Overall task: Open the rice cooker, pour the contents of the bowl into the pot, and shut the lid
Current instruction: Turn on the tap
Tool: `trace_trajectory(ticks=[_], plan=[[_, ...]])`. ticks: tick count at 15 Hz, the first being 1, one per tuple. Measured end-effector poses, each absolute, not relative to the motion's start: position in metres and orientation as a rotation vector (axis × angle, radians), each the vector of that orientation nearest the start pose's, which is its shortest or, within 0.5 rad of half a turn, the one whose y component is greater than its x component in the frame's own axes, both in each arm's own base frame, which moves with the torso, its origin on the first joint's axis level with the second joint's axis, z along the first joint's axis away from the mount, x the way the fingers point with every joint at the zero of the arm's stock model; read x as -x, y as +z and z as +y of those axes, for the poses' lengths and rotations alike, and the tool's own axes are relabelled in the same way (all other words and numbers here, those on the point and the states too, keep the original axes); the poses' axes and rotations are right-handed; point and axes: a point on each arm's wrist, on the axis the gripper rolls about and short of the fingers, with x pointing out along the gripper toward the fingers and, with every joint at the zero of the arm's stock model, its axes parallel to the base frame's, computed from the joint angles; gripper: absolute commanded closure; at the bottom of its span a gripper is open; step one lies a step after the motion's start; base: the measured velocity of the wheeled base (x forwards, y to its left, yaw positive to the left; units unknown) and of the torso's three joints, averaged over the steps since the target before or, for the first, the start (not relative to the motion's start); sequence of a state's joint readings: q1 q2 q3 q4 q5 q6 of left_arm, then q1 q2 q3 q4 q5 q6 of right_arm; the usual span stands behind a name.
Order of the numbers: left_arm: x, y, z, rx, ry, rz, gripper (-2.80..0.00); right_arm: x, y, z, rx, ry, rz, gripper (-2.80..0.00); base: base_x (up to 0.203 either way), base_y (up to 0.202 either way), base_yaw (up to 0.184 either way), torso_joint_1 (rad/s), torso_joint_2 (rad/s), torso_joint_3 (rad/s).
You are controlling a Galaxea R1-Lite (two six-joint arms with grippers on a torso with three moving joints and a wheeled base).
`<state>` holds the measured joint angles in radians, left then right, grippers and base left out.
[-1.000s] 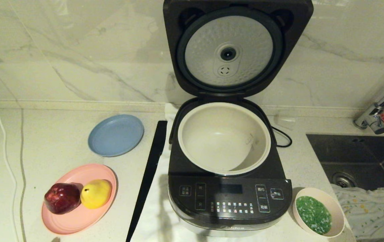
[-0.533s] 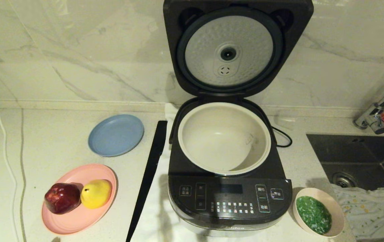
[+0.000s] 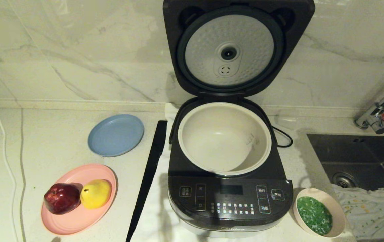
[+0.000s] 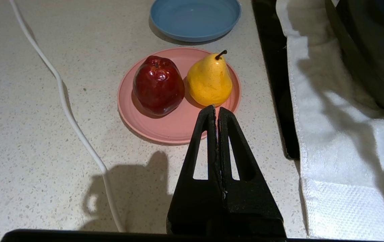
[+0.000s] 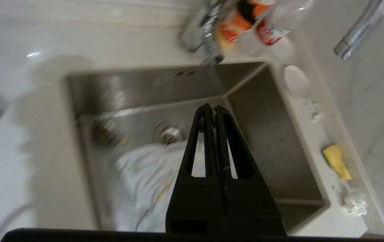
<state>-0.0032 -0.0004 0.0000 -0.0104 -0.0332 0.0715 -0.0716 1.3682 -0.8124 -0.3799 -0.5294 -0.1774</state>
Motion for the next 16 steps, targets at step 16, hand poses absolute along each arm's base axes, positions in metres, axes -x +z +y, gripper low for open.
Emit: trace_trajectory(ticks=[16], plan=[[0.023,0.077,-0.001,-0.072,-0.036,-0.012,0.0,-0.422,0.19,-0.129,0.173,-0.816,0.101,0.0,0.0,0.0,0.0,0.0,0.0,0.0]])
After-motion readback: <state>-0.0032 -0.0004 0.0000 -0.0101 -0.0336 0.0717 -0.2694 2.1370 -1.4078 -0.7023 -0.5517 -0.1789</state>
